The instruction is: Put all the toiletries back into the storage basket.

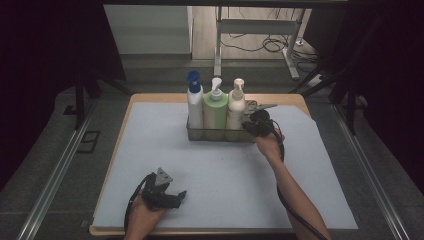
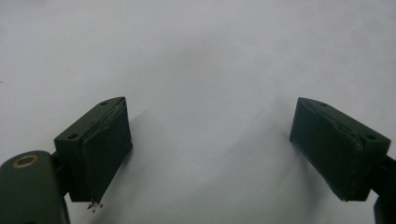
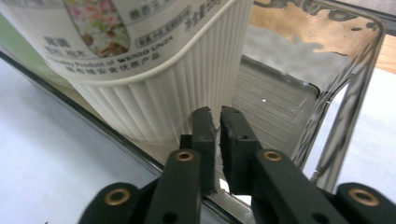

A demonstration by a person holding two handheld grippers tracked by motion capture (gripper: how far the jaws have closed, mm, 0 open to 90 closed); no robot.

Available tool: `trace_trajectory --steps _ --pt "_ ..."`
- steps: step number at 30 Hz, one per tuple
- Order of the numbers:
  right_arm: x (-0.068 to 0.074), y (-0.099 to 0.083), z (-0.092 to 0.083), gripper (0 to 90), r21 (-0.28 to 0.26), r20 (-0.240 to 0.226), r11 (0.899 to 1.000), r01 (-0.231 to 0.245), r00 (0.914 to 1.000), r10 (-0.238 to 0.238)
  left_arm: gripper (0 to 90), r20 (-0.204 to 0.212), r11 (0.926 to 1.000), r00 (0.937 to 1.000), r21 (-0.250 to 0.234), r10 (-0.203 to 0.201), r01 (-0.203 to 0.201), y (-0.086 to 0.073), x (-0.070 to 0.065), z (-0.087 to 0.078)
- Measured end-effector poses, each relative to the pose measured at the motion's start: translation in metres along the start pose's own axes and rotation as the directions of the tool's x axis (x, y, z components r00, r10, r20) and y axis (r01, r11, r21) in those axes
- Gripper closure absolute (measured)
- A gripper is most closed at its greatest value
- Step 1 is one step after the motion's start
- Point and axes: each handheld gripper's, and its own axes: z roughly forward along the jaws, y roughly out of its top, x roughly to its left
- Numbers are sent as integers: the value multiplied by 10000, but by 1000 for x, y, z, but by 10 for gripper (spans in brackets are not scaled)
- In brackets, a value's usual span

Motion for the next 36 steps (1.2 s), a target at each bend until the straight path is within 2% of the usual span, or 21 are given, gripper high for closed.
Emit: trace_trajectory --steps 7,11,27,36 --pt "0 0 -4 735 -46 157 9999 96 9998 -95 122 7 10000 10000 -15 -12 12 0 0 0" --pt "0 0 -7 653 -151 325 9998 163 9993 -158 122 6 10000 10000 -18 -16 16 0 0 0" --pt "1 1 -24 460 -206 304 9988 436 9986 -430 122 -2 10000 10000 -6 0 0 0 0 0" --pt "-1 -1 -32 392 -215 229 9988 431 9988 -426 122 -2 10000 10000 -5 3 -3 0 0 0"
